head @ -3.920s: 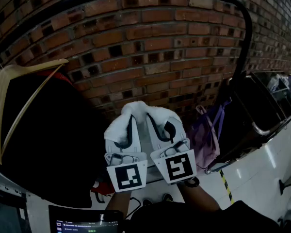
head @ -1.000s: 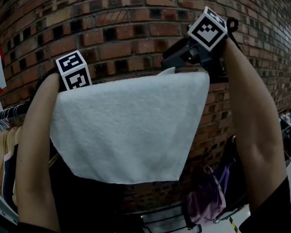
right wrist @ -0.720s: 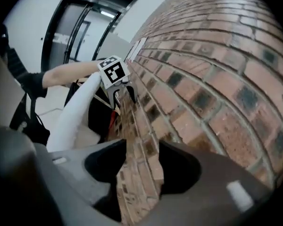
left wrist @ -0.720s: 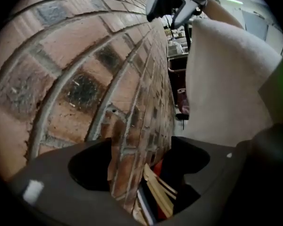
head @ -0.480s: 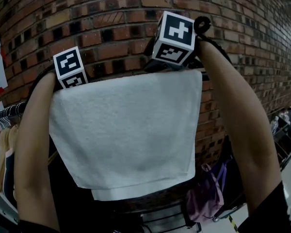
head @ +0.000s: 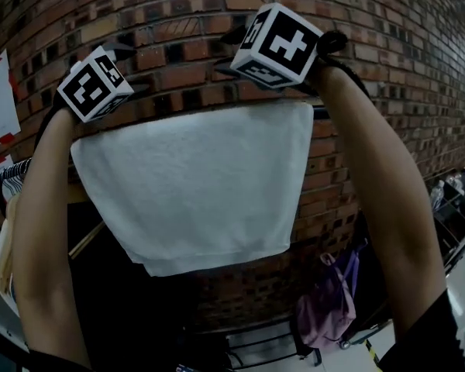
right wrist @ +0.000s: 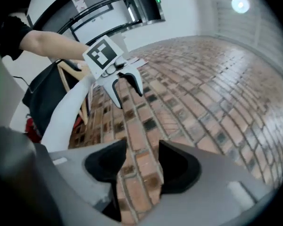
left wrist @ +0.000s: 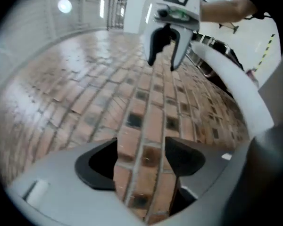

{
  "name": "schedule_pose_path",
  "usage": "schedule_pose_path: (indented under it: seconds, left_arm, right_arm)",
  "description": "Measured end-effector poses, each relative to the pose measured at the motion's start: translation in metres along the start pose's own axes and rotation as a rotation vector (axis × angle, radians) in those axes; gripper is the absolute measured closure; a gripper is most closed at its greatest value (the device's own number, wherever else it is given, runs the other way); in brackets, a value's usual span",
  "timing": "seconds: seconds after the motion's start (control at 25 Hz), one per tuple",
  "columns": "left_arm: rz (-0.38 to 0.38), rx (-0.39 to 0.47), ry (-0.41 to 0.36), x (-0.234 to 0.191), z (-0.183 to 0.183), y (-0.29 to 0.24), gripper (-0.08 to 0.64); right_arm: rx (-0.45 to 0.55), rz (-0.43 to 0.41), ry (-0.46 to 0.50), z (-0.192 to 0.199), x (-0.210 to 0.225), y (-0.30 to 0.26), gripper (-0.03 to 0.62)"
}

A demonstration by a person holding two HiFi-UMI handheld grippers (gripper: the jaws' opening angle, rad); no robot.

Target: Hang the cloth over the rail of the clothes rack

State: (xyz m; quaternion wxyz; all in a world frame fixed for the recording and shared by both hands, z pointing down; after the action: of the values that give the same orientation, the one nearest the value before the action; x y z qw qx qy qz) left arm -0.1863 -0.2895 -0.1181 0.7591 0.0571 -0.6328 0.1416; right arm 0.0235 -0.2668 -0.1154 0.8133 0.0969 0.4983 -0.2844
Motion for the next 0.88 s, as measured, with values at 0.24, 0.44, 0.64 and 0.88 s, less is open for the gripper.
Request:
schedule_pose_path:
  seconds: [0.24, 0.44, 0.64, 0.88]
  left_arm:
    - [-0.513, 0.483, 0.295, -0.005, -0.056, 0.111, 0.530]
    - [-0.665, 0.685, 0.547, 0.093, -0.075, 0.163, 0.554]
    - [-0.652, 0.588, 0.694, 0.257, -0.071, 0.153, 0.554]
    - [-0.403, 0.409, 0.885, 0.397, -0.058, 0.104, 0.554]
  right_arm:
    - [0.424, 0.348, -0.231, -0.041, -0.034, 0.065, 0.500]
    - [0.647, 0.432, -0.442, -0.022, -0.121, 0.089, 0.588]
    - [0.673, 0.422, -0.624, 0.029, -0.248, 0.090, 0.588]
    - [0.455, 0.284, -0.807, 0.109, -0.373, 0.064, 0.588]
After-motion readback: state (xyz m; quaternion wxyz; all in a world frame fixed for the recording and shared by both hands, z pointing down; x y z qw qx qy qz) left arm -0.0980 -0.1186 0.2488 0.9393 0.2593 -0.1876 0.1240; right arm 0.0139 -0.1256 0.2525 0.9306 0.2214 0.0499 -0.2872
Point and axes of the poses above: the fingertips, and each gripper's own axes: y backward along the fingers, x to its right, z out of its underside, the point moved 9 cm from there along y, backward along the fingers, and after that the axes turned 3 degrees about -y, right-handed, at the moved point
